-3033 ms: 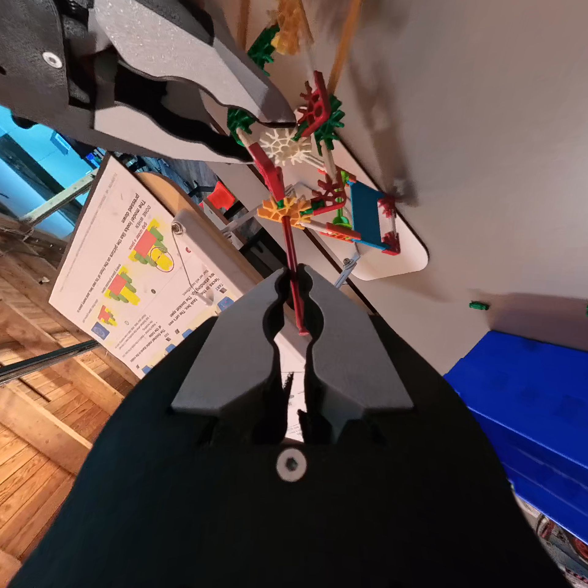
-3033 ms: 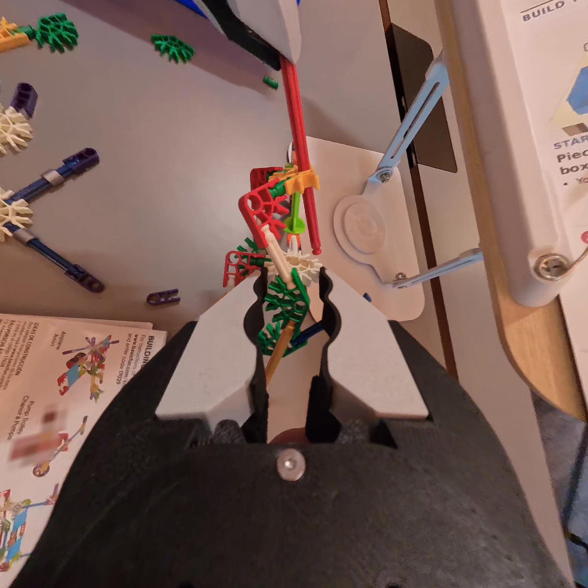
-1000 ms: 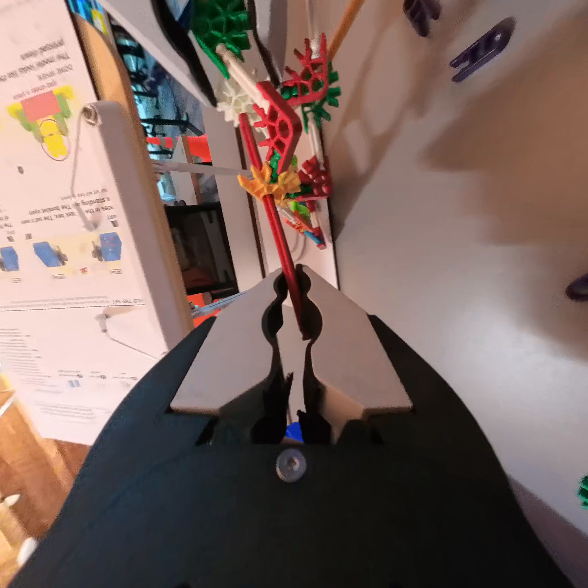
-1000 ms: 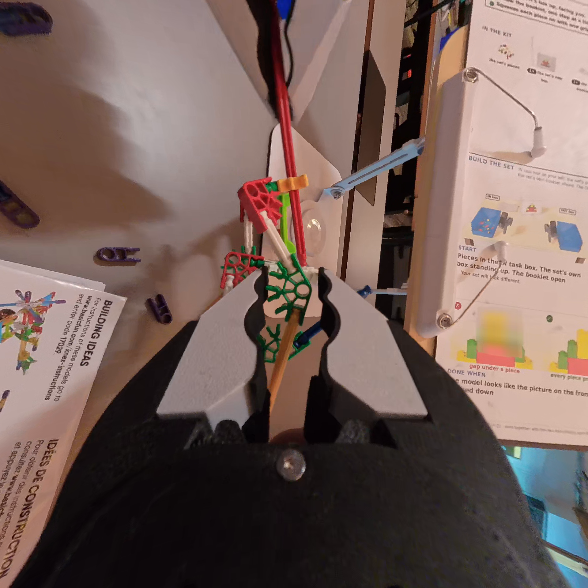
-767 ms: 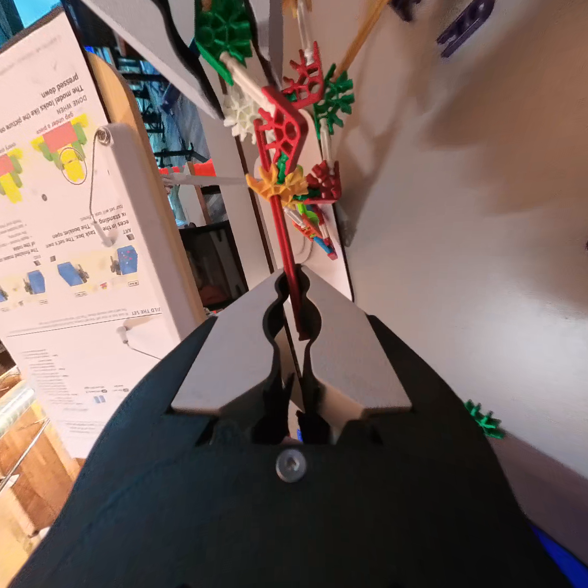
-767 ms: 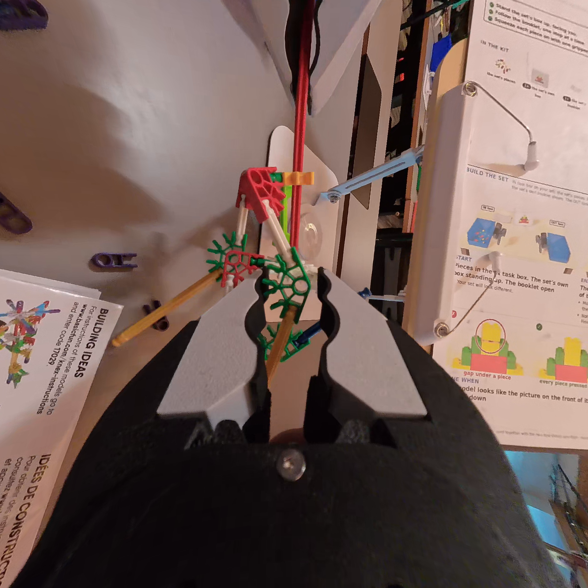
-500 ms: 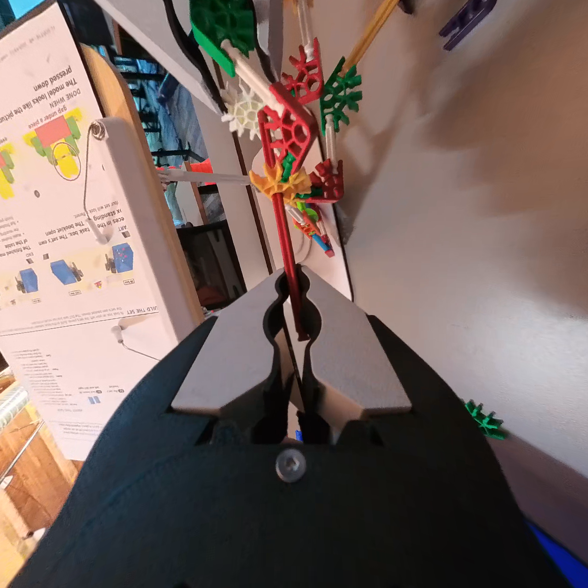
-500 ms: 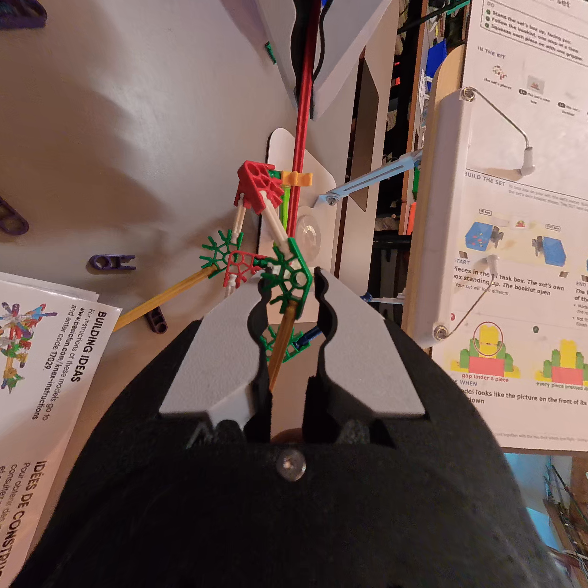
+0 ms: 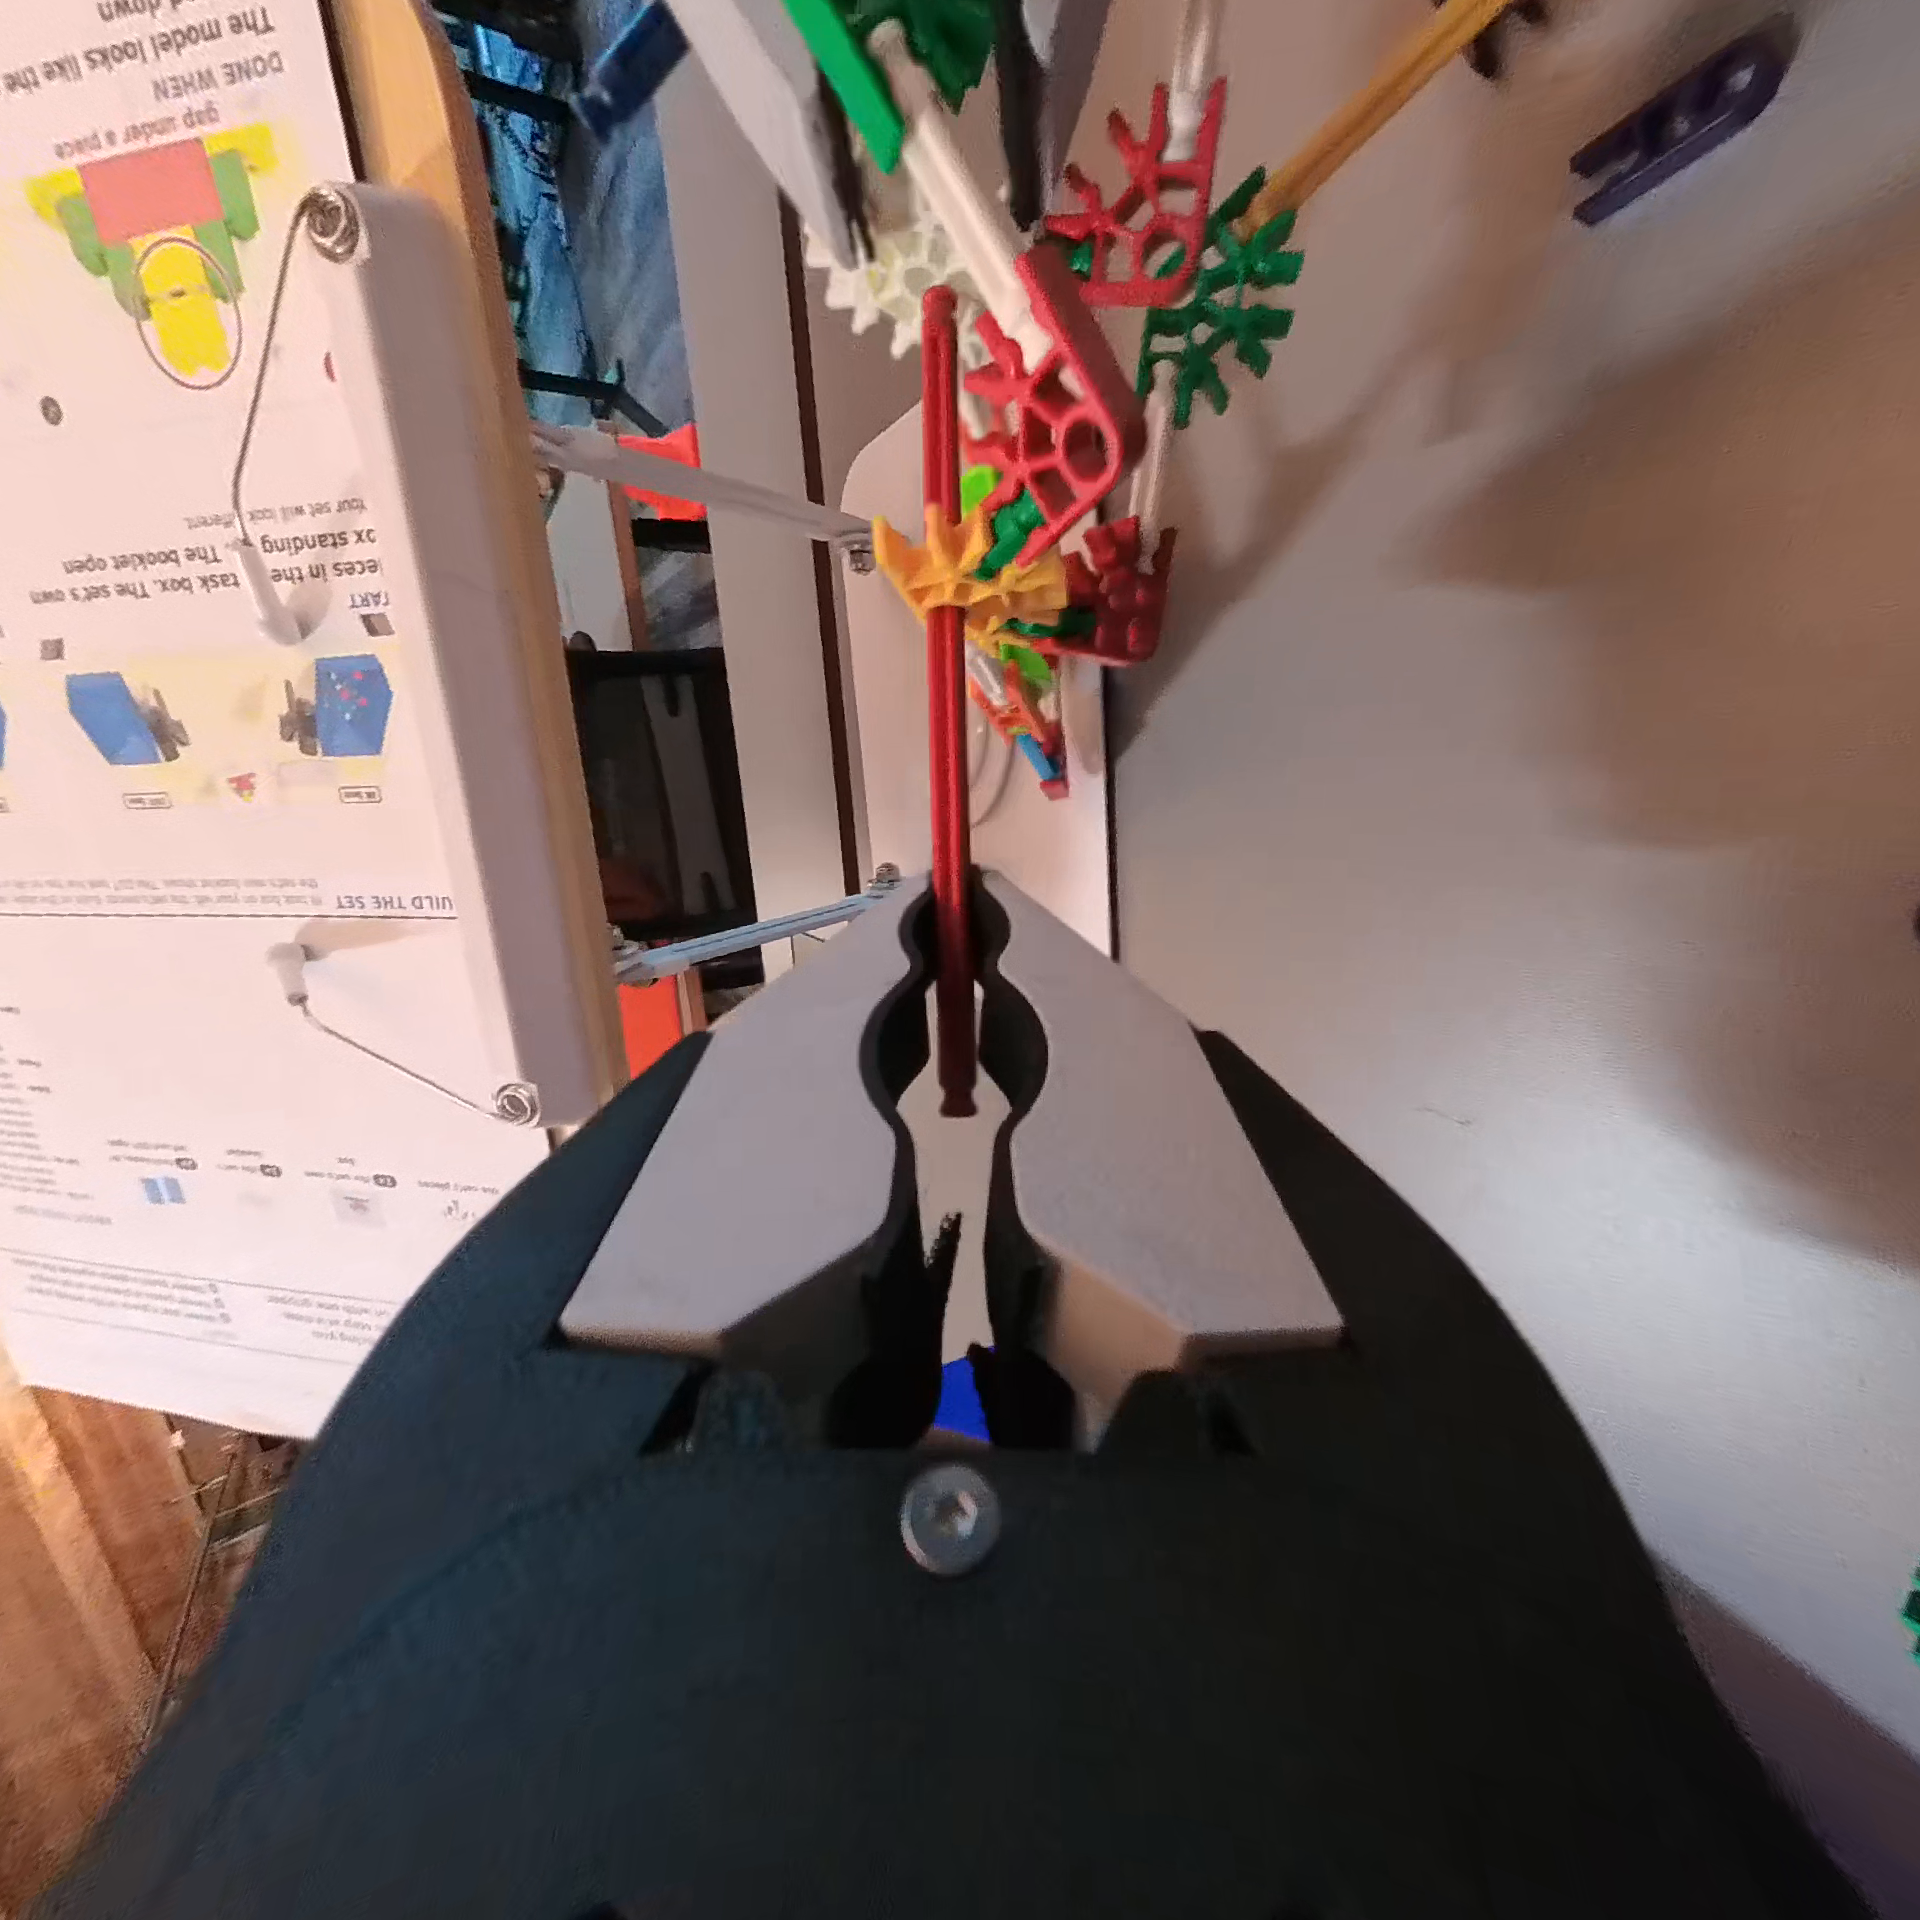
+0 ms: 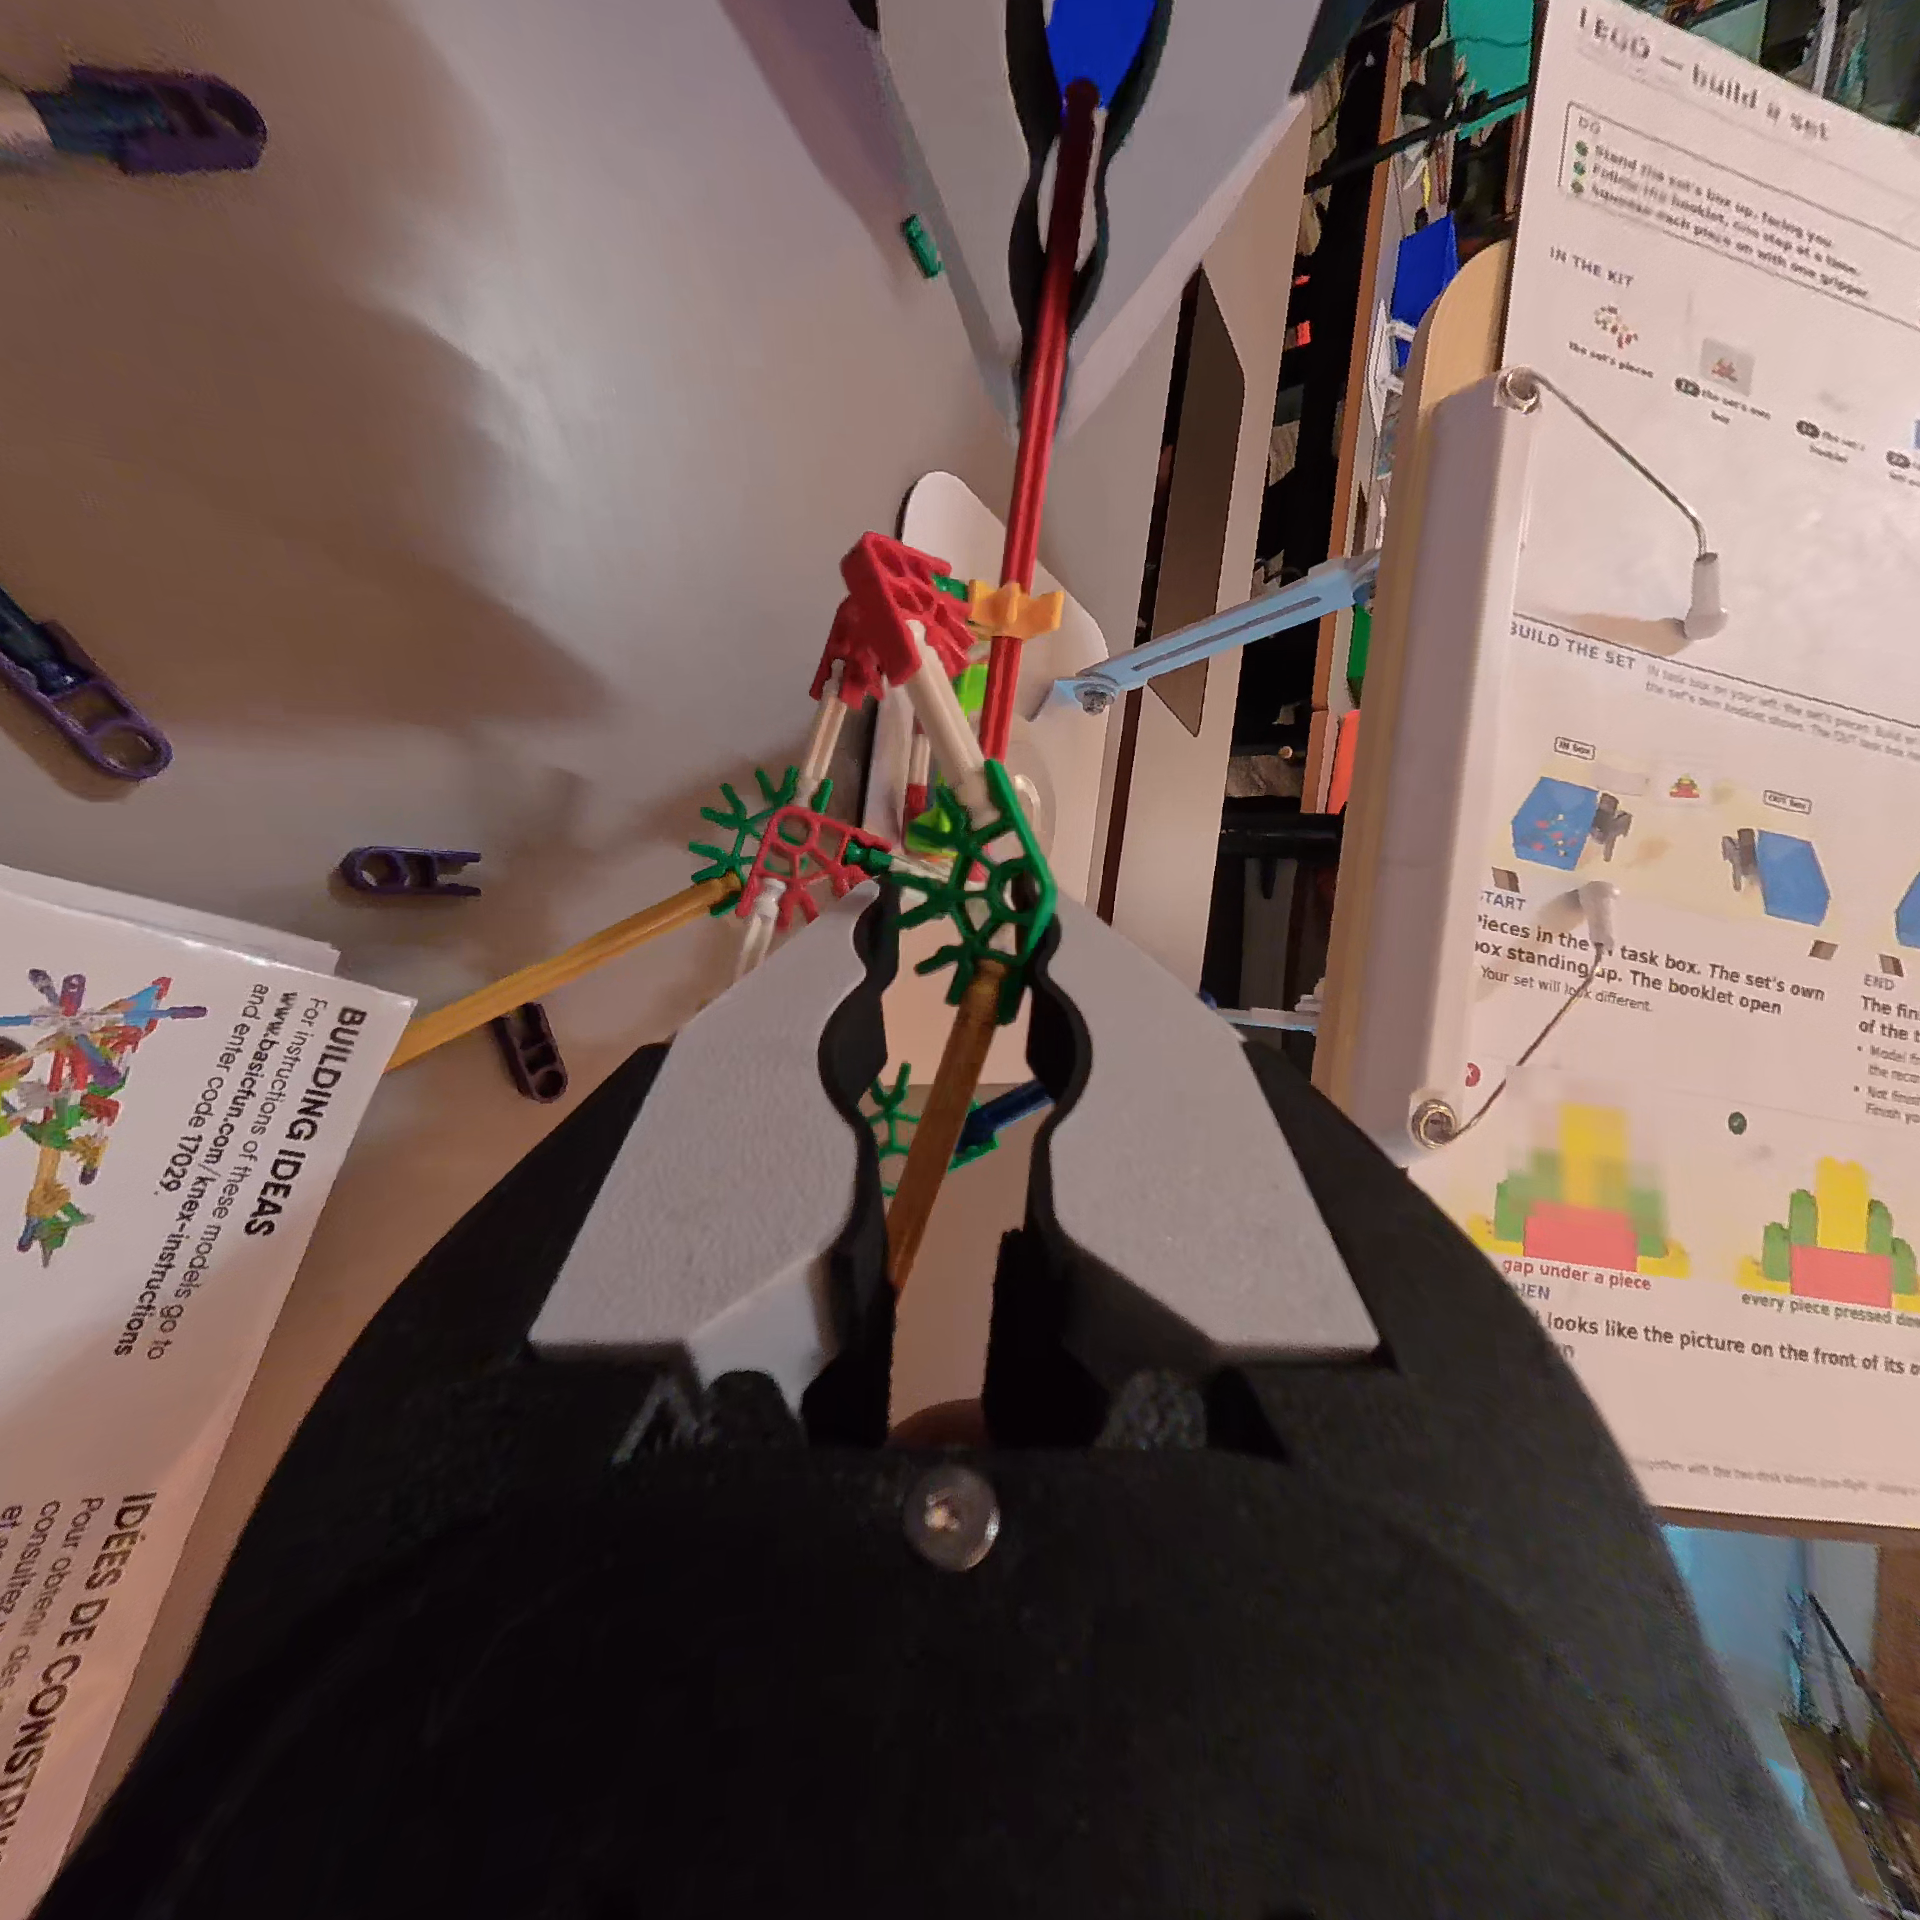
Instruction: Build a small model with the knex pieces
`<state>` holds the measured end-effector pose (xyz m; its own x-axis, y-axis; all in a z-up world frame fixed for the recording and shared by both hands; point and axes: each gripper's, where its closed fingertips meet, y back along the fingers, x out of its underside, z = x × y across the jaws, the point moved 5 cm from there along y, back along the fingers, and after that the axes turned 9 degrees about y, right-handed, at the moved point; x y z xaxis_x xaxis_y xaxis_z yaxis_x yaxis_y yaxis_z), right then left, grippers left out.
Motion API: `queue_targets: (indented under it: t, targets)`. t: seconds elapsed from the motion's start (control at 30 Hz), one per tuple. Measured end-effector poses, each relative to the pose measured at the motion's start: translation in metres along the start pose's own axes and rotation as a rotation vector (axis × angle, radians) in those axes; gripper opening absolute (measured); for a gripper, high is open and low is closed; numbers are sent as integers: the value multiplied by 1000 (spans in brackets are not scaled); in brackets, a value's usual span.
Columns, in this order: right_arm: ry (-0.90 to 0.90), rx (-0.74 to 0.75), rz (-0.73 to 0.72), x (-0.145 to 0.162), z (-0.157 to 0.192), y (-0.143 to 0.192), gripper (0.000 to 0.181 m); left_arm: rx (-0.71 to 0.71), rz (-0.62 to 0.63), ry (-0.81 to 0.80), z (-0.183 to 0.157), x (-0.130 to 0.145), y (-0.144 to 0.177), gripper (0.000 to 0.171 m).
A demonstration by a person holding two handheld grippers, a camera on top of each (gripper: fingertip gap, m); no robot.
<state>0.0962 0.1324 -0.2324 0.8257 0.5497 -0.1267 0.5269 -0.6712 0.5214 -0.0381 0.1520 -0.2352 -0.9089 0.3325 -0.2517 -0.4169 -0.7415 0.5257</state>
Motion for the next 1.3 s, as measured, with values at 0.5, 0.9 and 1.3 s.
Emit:
queue_targets:
  t: [0.5, 0.9, 1.3]
  targets:
    - [18, -6, -10, 0, 3, -2, 19, 21, -3, -22, -2, 0, -5, 0]
    - [33, -11, -49, -2, 5, 0, 13, 16, -74, 18, 1, 1, -4, 0]
    - [-141, -52, -6, 2, -3, -1, 47, -27, -107, -55, -5, -5, -1, 0]
